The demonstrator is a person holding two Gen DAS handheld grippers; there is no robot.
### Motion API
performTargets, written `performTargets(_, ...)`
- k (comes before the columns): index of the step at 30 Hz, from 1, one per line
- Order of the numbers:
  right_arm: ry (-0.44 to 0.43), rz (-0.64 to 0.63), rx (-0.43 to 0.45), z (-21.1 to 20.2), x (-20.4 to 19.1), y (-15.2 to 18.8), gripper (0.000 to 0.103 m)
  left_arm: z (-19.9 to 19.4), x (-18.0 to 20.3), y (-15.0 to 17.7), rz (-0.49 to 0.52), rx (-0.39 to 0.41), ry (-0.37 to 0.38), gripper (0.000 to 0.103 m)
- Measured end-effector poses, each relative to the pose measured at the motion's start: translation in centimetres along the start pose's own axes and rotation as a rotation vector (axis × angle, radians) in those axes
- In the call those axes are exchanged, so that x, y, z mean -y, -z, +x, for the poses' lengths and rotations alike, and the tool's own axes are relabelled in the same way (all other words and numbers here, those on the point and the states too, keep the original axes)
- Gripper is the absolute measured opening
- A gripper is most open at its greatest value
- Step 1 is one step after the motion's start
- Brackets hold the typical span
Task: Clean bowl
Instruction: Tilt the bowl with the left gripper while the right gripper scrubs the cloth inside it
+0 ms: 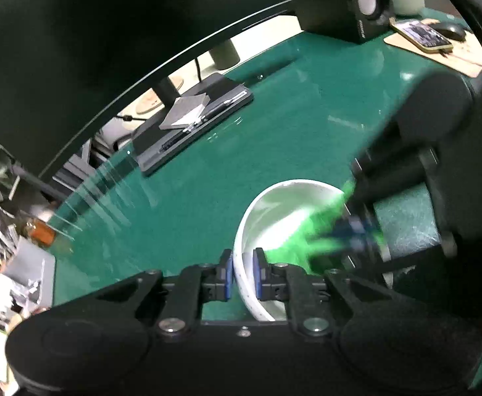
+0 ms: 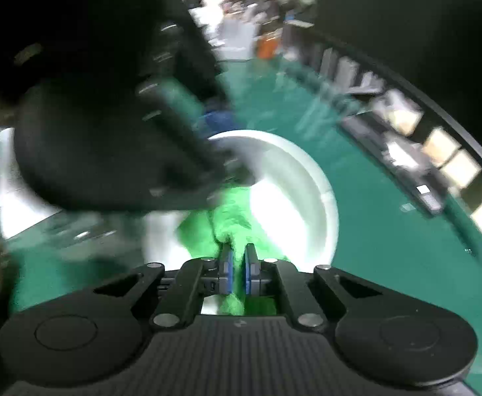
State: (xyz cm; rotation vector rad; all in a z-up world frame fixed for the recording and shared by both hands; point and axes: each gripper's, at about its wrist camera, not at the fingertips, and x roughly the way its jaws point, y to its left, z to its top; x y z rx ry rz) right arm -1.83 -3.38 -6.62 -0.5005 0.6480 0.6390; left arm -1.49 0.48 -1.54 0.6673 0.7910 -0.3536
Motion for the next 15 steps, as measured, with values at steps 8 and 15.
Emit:
performTargets(8,0.019,-0.09,-0.033,0.5,-1.3,1.4,0.005,0.0,0.9,-0.6,0.066,0.026,-0.021,0.014)
performTargets(15,-0.03,-0.034,-0.005,-0.2,-0.3,1.3,0.036,0.2,0.8,-0.5,0.101,0.016,0.006,0.013)
